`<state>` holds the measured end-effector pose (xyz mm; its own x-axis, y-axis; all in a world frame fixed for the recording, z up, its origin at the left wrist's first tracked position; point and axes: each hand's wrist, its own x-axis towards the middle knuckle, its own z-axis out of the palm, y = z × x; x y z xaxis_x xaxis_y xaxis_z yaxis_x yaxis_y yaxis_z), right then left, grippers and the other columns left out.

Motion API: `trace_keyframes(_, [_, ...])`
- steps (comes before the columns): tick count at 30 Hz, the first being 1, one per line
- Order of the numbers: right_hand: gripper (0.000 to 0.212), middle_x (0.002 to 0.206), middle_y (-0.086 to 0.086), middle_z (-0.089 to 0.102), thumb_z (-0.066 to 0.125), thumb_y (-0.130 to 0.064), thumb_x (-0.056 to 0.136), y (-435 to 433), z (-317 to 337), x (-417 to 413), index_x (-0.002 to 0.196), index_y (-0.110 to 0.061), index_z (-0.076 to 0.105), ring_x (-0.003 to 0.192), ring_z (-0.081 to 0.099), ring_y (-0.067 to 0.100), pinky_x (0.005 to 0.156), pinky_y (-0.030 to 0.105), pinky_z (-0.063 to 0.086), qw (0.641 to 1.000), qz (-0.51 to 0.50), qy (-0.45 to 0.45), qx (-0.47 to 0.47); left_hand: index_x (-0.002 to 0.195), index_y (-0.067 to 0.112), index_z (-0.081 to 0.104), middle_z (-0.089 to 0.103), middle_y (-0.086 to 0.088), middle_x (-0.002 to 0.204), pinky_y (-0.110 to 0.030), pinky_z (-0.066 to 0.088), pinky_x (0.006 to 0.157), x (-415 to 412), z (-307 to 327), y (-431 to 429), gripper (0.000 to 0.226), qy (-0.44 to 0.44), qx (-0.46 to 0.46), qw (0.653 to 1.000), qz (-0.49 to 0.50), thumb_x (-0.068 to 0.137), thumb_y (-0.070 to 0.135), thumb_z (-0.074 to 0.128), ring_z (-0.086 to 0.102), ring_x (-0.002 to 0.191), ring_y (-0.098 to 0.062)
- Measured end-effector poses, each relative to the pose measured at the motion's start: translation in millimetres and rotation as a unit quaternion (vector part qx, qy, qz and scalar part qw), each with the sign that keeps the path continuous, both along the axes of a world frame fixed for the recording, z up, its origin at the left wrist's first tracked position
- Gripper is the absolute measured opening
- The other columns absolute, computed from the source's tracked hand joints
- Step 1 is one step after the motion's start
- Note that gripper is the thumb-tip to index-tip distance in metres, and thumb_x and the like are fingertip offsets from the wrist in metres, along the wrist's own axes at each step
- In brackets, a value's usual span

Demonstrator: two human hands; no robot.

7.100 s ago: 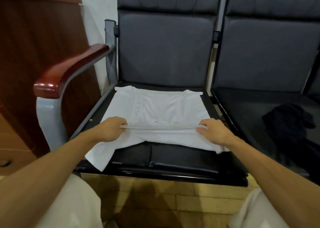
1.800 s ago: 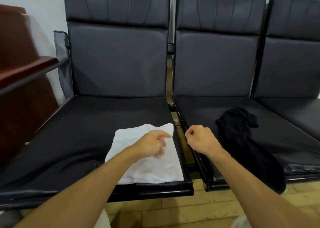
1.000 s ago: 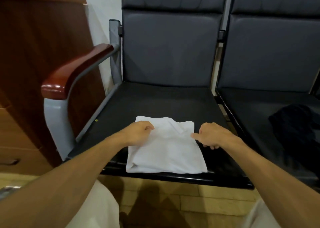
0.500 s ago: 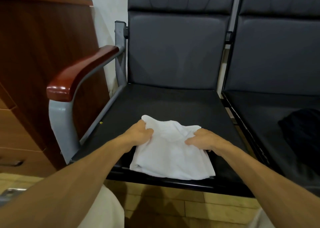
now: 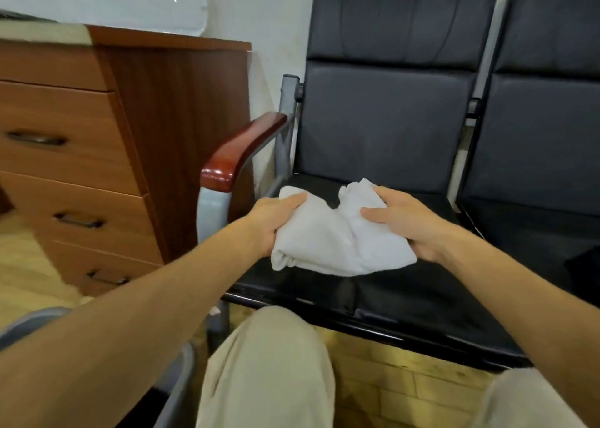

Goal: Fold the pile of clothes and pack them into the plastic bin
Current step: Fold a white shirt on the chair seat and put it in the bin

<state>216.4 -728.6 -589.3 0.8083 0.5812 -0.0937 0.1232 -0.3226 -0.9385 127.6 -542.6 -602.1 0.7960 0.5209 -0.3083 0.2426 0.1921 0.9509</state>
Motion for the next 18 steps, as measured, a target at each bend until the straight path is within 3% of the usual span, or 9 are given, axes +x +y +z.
trace_keyframes(4, [0.05, 0.132, -0.01, 0.054, 0.05, -0.009, 0.097, 63, 24, -36, 0.143, -0.029, 0.045, 0.102, 0.06, 0.007, 0.074, 0.019, 0.052, 0.991, 0.069, -0.119, -0.004, 0.123, 0.016, 0.051, 0.061, 0.001, 0.093, -0.027, 0.049, 0.055, -63, 25, 45, 0.03, -0.066, 0.06, 0.994, 0.054, 0.097, 0.031, 0.054, 0.06, 0.079, -0.016])
trace_keyframes(7, [0.051, 0.131, -0.015, 0.05, 0.048, -0.014, 0.1, 115, 25, -66, 0.146, -0.032, 0.039, 0.099, 0.056, 0.0, 0.066, 0.008, 0.045, 0.976, 0.133, -0.17, -0.024, 0.127, 0.019, 0.049, 0.062, -0.001, 0.105, -0.033, 0.055, 0.073, -115, 21, 82, 0.03, -0.067, 0.112, 0.987, 0.097, 0.099, 0.03, 0.051, 0.062, 0.091, -0.018])
trace_keyframes(11, [0.047, 0.134, -0.008, 0.048, 0.046, -0.017, 0.101, 182, 3, -109, 0.146, -0.026, 0.039, 0.114, 0.049, 0.012, 0.088, 0.024, 0.039, 0.944, 0.224, -0.234, -0.065, 0.124, 0.025, 0.044, 0.06, 0.002, 0.113, -0.038, 0.055, 0.084, -187, -8, 123, 0.028, -0.045, 0.174, 0.972, 0.152, 0.098, 0.028, 0.051, 0.061, 0.1, -0.017])
trace_keyframes(14, [0.043, 0.133, -0.006, 0.048, 0.045, -0.018, 0.102, 230, -30, -146, 0.144, -0.024, 0.041, 0.113, 0.045, 0.009, 0.086, 0.021, 0.035, 0.919, 0.293, -0.247, -0.095, 0.123, 0.026, 0.041, 0.058, 0.001, 0.117, -0.039, 0.055, 0.086, -247, -43, 144, 0.028, -0.026, 0.168, 0.965, 0.198, 0.098, 0.021, 0.049, 0.06, 0.104, -0.018])
trace_keyframes(18, [0.045, 0.147, -0.005, 0.042, 0.045, -0.017, 0.102, 275, -82, -199, 0.146, -0.025, 0.04, 0.134, 0.04, 0.018, 0.099, 0.024, 0.033, 0.896, 0.361, -0.231, -0.118, 0.118, 0.026, 0.042, 0.061, 0.006, 0.108, -0.028, 0.057, 0.072, -326, -95, 149, 0.026, -0.003, 0.122, 0.965, 0.234, 0.098, 0.01, 0.045, 0.063, 0.095, -0.009])
